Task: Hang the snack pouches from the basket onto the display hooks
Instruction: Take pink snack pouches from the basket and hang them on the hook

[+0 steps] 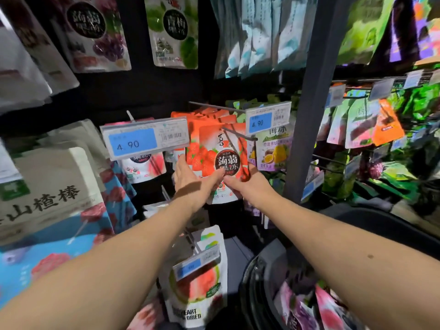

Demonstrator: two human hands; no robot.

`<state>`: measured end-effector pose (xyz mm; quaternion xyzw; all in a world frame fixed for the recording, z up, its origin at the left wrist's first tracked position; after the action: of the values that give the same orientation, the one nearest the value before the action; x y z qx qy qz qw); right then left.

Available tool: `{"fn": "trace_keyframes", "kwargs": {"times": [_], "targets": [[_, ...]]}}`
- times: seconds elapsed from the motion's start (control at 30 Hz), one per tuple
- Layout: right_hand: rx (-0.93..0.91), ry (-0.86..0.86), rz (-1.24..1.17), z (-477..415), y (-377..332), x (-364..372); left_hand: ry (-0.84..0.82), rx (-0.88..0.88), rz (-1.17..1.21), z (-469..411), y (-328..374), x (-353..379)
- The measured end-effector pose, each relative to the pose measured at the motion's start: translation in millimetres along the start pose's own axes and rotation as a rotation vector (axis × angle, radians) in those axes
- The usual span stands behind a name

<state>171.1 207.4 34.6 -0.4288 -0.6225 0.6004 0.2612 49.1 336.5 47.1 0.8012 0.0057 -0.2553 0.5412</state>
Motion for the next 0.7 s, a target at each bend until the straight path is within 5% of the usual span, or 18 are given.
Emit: {"fn": "trace_keyframes", "kwargs": {"times": [0.17,0.33,0.7], "targets": [[-0.015,0.066,0.143,47.3,-20.3,-22.6,0.098,0.04,-0.025,41.1,3.7,-18.9],[0.005,0.066,0.33,107.1,-45.4,-52.2,0.024,0.024,-0.226,88.6,12.4,-45.7],[0.057,0.007,0.615,269.8,-96.4,-122.6,-0.47,0.293,-0.189,242.1,86.6,-93.6]]}}
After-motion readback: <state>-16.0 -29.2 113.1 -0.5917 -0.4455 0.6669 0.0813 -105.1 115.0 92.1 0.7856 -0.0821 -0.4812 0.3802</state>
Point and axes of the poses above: each hand's wrist, its own z-axis away from the middle knuckle, its own x-axis out of the palm, y = z × x, the point moved 2 cm from there along -z, towards the middle knuckle, and after that the axes turned 11 degrees about y, right-handed, at the moved point
